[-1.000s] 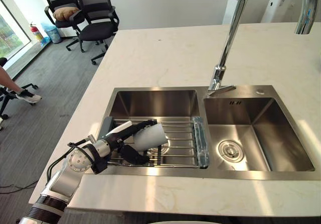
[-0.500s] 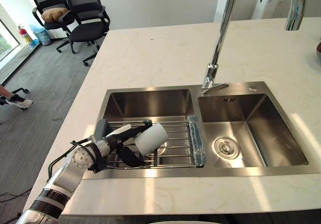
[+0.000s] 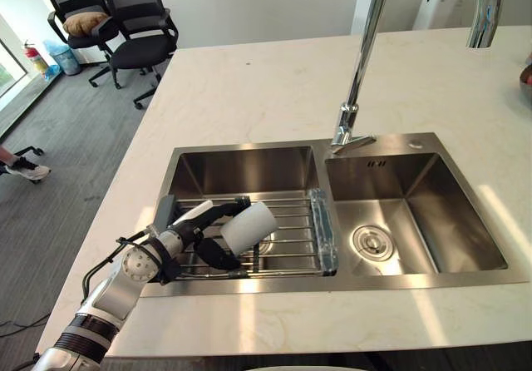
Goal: Walk over to the sink, pick up the cup, carry it to the dishwasher, place the cup inside the dishwasher, then close the dishwasher door
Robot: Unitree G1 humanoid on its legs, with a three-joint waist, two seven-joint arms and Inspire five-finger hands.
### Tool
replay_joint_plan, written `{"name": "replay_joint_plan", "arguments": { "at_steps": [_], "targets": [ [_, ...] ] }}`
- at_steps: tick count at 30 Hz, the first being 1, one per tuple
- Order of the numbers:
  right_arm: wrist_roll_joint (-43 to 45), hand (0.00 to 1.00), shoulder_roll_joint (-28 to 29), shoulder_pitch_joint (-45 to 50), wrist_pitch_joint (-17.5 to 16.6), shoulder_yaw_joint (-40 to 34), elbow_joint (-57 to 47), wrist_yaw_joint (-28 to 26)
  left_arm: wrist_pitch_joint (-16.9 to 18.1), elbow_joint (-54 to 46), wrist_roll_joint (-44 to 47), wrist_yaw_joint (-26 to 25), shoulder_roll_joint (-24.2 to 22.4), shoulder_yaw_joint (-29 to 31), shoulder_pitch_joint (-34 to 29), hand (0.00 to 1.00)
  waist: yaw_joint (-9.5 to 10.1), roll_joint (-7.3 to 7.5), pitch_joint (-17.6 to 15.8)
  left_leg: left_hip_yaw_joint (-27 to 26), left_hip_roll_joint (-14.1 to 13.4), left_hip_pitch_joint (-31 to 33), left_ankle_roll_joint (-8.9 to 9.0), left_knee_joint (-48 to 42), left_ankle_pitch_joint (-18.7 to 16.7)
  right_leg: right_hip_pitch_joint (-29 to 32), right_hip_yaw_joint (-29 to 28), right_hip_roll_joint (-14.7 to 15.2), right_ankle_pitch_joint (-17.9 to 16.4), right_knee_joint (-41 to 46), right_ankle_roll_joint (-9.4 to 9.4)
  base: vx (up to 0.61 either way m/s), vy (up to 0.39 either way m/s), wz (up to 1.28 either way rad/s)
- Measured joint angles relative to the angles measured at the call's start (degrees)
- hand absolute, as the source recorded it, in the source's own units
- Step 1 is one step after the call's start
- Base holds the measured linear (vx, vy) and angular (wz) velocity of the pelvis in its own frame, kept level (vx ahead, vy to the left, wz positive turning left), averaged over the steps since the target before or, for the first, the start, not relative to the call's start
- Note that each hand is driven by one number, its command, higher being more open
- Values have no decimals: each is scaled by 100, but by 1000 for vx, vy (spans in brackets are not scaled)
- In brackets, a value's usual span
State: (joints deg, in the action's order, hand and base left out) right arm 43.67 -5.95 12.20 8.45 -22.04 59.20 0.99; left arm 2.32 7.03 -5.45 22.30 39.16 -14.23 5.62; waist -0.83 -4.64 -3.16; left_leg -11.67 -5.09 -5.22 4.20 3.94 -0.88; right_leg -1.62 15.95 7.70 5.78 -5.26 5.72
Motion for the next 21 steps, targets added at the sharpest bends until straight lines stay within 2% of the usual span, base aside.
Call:
{"name": "replay_joint_plan", "arguments": {
  "at_steps": [10, 15, 21],
  "targets": [
    [-2, 100, 5, -3, -22, 147, 0, 17, -47, -81, 280, 21, 1, 0, -2, 100, 1, 0, -14, 4, 3, 31, -2, -4, -1, 31, -1, -1, 0, 1, 1, 0, 0, 0],
    [1, 100, -2, -40, -48, 238, -10, 53, -341, -529, 522, 81, 4, -19, -13, 100, -2, 10, -97, 11, 9, 48, -6, -14, -3, 42, 0, 3, 3, 1, 4, 0, 0, 0],
    [0, 100, -24, -42, -74, 400, -15, 146, -585, -567, 885, 75, -3, -18, -13, 100, -4, 9, -101, 14, 17, 66, -14, -20, -8, 58, 0, 7, 4, 2, 5, 0, 0, 0]
  ]
}}
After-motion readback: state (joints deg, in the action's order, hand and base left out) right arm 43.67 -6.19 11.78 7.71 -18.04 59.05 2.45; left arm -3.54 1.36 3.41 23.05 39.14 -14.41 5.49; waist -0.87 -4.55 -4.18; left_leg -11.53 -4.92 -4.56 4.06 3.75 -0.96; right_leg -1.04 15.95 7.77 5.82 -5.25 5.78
